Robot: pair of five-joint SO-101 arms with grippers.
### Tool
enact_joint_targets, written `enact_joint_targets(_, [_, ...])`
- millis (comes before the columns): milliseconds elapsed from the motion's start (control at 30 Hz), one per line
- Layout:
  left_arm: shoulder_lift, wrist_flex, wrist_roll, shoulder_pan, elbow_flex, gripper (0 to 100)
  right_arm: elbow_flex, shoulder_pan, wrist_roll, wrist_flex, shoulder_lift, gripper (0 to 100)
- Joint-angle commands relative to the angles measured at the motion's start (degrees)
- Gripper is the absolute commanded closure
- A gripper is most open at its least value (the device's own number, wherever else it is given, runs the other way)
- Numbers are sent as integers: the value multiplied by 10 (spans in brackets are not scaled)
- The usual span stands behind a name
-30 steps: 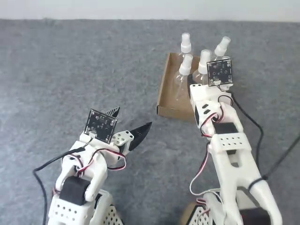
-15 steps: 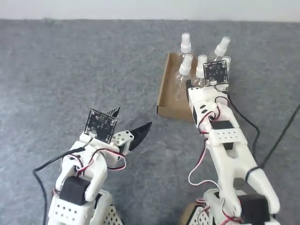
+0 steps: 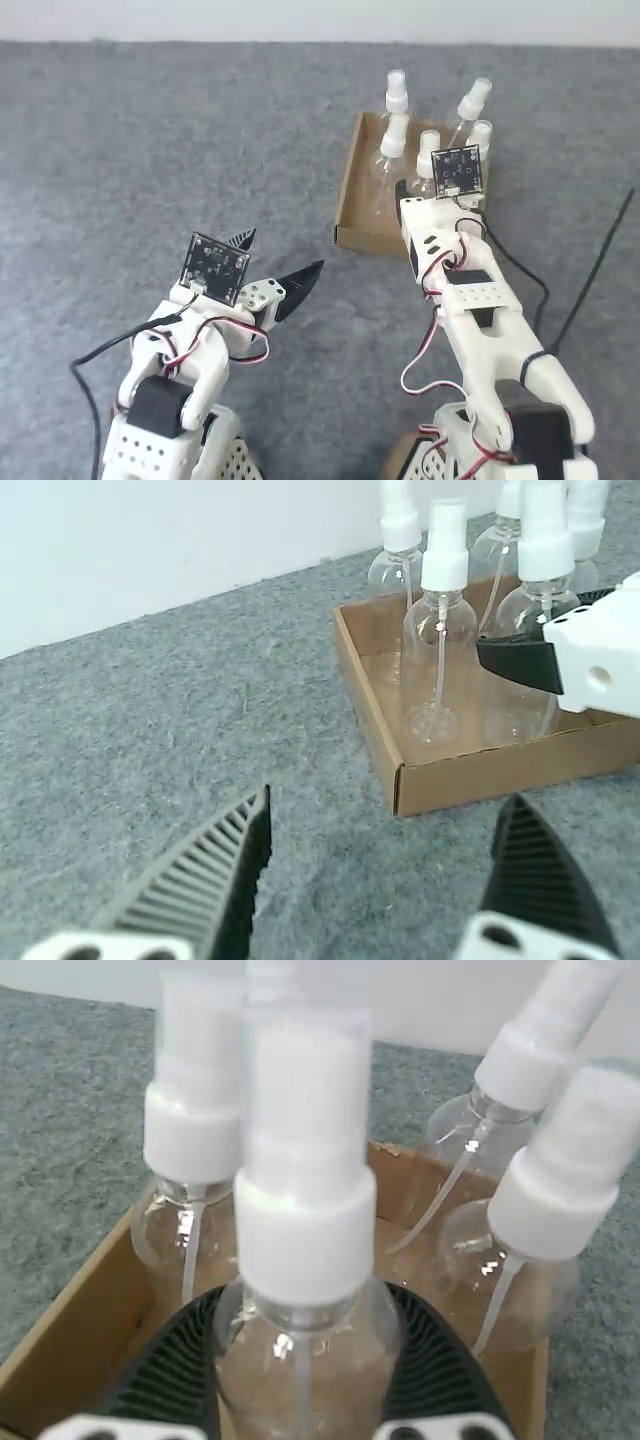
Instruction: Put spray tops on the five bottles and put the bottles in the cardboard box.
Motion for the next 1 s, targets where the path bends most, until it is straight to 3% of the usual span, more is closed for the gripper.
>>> enact_joint_targets(0, [-6, -12, -4, 4, -4, 673, 2, 5, -3, -8, -6, 989])
enact_joint_targets(200, [-6, -12, -4, 4, -4, 673, 6, 7, -2, -7, -7, 985])
enact_joint_targets(533, [-5, -12, -4, 4, -4, 673, 18, 3, -2, -7, -11, 814])
enact_joint_targets(967, [-5, -13, -4, 4, -4, 673, 18, 2, -3, -8, -12, 812])
